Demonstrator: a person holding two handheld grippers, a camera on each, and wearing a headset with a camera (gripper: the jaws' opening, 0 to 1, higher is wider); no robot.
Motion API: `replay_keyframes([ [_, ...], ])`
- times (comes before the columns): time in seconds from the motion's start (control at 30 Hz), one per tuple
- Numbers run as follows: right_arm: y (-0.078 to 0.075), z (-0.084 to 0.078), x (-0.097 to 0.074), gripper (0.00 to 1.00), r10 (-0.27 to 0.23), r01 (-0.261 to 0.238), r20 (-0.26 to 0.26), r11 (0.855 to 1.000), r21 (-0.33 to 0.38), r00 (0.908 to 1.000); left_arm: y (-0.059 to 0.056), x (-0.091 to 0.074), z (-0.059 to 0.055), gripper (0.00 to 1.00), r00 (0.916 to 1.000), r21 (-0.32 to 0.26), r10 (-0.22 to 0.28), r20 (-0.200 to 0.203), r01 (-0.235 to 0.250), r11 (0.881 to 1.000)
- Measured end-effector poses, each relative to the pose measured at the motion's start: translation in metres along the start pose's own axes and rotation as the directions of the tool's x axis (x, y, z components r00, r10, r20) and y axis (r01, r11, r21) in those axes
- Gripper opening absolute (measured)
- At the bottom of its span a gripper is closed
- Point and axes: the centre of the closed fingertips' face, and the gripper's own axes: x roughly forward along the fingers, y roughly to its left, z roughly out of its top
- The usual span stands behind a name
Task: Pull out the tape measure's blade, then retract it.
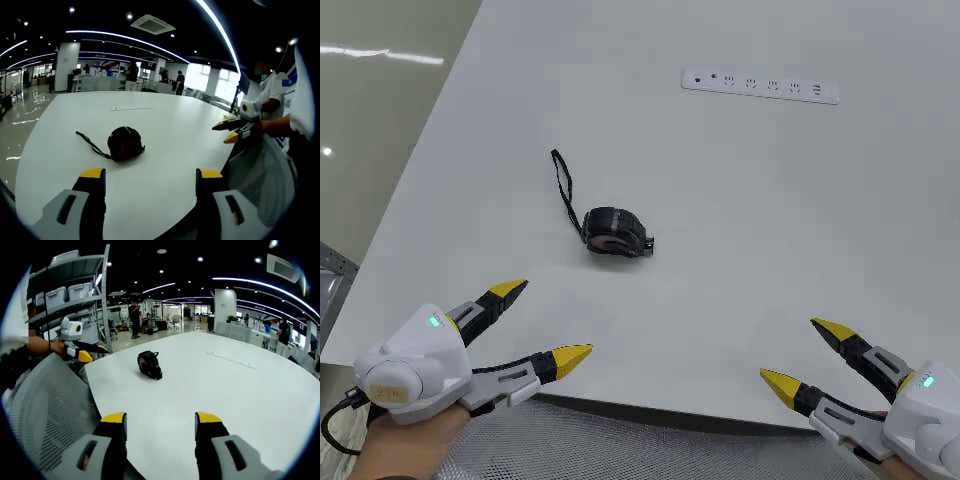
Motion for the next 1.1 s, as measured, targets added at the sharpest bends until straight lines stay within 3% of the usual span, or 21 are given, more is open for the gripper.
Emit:
replay_keyframes([
  [1.1, -0.0018, -0.0033, 0.0, 0.54, -0.008, 0.008, -0.008, 1.0, 0.004, 0.9999, 0.0017, 0.0006, -0.0053, 0.71, 0.9999, -0.003, 0.004, -0.011, -0.004, 1.0],
])
